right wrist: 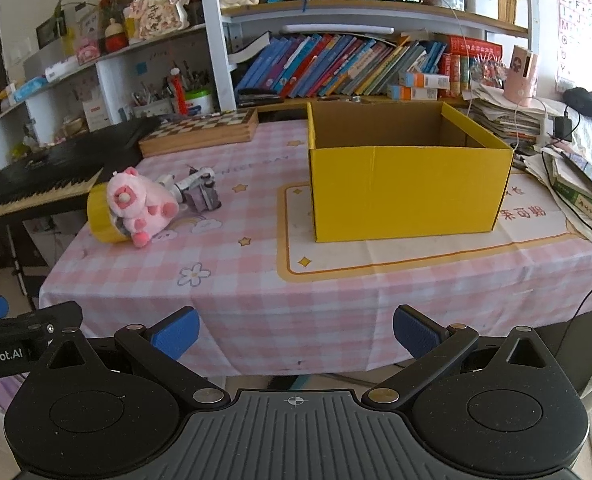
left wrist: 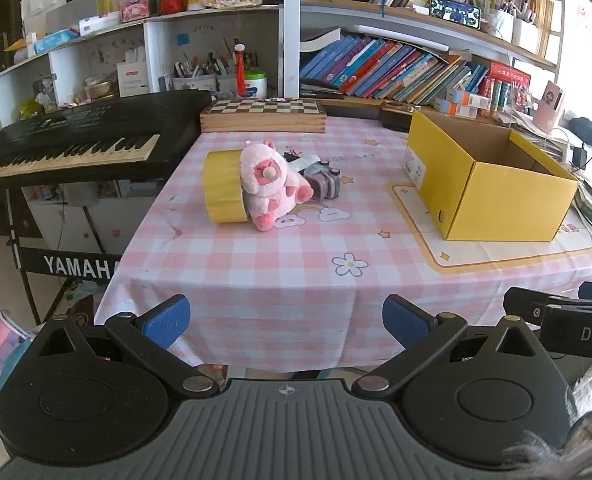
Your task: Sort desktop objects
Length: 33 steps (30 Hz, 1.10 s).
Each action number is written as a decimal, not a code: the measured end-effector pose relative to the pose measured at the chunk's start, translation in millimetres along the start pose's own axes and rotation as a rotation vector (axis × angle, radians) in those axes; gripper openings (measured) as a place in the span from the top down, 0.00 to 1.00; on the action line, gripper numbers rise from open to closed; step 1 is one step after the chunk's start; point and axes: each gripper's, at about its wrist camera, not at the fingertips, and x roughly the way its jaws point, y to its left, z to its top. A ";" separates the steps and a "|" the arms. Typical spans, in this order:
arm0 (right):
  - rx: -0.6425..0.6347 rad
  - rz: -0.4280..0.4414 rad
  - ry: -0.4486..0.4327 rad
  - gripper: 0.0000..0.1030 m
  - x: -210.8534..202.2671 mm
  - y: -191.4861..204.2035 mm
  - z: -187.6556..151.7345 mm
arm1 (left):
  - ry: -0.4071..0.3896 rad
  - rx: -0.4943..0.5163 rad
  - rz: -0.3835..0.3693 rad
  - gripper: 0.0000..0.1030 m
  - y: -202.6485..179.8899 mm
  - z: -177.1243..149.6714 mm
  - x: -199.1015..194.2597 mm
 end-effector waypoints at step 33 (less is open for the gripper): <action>-0.131 0.187 -0.007 0.00 9.1 42.9 6.7 | 0.001 -0.060 0.046 0.00 29.1 -5.7 -1.9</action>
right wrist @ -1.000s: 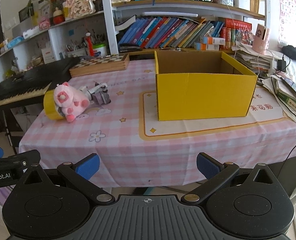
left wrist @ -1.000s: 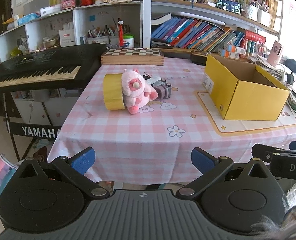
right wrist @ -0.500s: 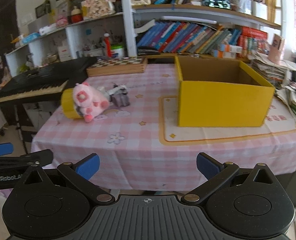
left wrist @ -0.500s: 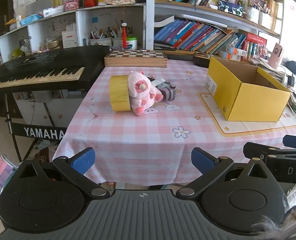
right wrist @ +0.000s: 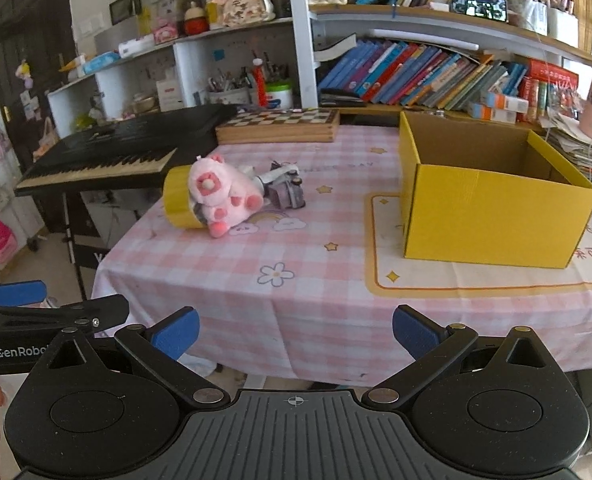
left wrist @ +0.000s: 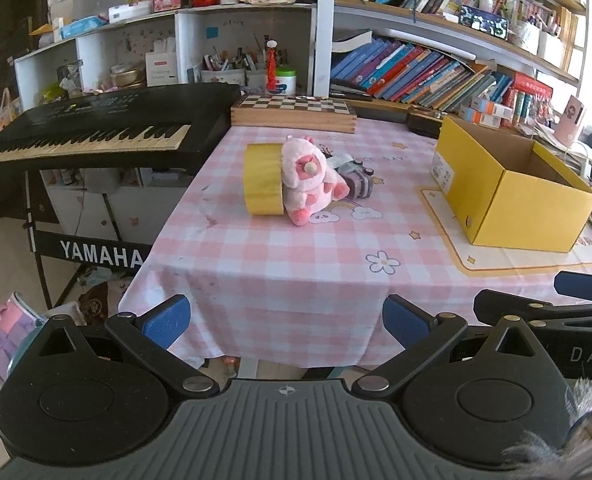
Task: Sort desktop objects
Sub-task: 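Move both tools toward the pink plush pig and yellow tape roll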
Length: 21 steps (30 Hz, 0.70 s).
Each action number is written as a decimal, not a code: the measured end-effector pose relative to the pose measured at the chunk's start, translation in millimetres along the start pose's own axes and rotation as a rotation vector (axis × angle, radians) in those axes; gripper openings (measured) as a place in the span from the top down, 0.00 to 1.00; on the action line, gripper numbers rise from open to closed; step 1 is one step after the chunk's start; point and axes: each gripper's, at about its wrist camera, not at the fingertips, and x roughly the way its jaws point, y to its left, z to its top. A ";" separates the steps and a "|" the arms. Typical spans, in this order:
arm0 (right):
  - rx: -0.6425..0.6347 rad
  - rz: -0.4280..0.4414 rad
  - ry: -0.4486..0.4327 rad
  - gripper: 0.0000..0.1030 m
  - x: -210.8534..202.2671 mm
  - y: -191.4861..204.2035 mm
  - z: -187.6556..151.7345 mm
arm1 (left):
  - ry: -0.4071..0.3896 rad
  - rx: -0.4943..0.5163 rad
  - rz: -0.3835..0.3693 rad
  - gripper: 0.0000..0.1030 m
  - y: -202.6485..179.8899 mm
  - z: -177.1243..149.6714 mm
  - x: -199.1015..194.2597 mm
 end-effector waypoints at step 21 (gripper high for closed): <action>-0.097 0.082 0.041 0.04 68.4 3.8 46.4 | 0.023 -0.091 0.067 0.01 19.4 34.0 56.5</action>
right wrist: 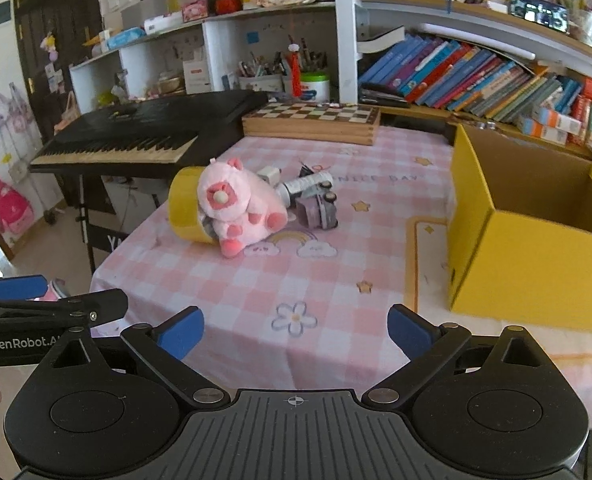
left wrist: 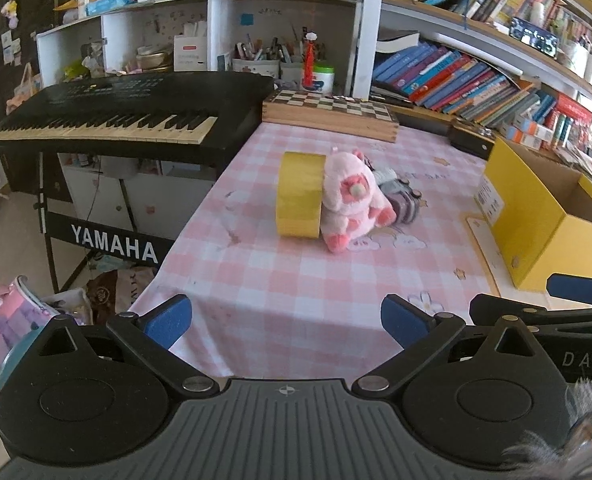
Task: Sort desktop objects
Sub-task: 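Move both tools toward the pink plush pig and yellow tape roll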
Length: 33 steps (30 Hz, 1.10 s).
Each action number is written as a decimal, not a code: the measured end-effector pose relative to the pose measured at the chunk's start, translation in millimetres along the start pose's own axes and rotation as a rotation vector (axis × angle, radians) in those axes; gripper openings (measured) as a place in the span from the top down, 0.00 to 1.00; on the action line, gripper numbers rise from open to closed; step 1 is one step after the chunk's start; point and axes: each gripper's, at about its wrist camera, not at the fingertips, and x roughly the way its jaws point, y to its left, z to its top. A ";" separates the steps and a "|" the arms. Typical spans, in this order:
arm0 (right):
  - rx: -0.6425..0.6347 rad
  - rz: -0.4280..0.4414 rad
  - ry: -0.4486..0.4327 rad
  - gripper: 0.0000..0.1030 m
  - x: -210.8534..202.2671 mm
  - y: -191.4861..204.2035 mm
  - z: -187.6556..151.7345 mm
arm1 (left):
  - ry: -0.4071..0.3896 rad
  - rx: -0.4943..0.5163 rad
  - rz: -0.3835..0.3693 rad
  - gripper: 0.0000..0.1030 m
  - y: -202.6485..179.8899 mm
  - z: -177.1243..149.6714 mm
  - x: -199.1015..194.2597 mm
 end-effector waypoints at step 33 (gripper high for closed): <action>-0.257 0.202 0.083 0.17 137.2 20.5 79.6 | 0.009 -0.165 0.148 0.02 29.4 69.1 76.8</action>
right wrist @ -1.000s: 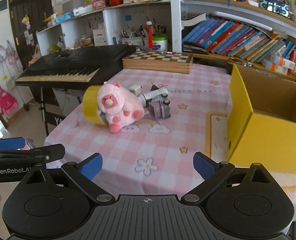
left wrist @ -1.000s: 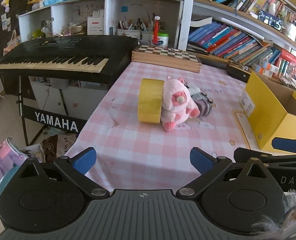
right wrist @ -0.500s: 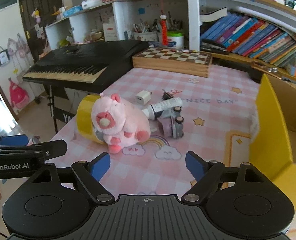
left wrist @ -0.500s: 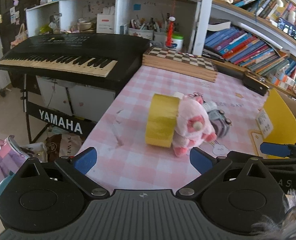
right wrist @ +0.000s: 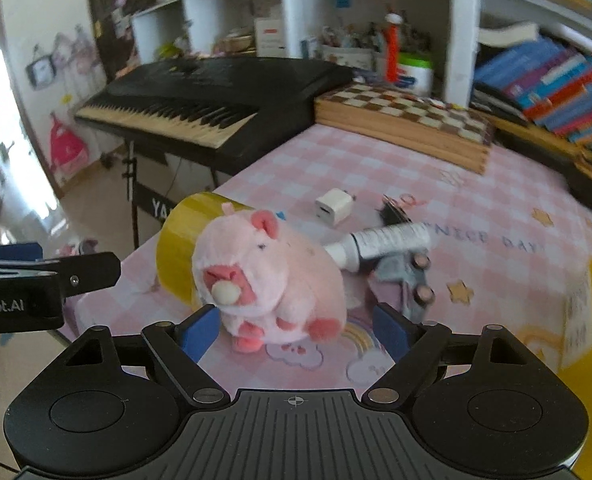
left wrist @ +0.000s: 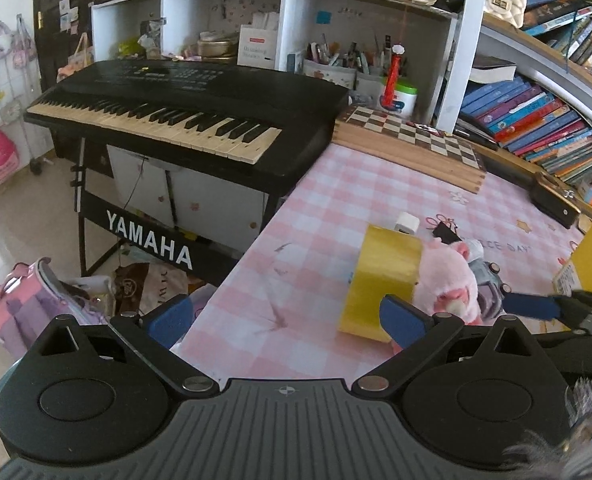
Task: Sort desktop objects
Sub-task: 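Move both tools toward the pink plush pig and yellow tape roll, then grasp the pink plush pig with the right gripper while the left grasps the yellow tape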
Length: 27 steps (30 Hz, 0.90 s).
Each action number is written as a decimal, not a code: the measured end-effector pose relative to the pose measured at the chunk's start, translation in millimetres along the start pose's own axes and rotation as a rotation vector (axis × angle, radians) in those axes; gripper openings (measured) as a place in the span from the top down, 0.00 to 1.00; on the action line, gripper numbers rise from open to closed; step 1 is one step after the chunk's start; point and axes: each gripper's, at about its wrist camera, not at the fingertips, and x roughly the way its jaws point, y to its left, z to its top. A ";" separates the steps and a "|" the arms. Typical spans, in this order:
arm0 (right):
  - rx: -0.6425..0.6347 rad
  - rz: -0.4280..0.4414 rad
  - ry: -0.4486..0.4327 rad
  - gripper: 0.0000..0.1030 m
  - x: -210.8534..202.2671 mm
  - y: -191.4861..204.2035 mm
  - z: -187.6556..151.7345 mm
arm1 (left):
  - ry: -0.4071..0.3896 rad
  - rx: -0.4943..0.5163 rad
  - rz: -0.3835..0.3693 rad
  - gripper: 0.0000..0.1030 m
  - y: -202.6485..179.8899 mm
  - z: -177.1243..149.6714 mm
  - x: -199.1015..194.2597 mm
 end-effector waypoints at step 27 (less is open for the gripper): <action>0.073 0.021 0.009 0.38 -15.4 -47.1 -6.5 | 0.057 0.274 -0.152 0.26 -68.2 16.1 59.4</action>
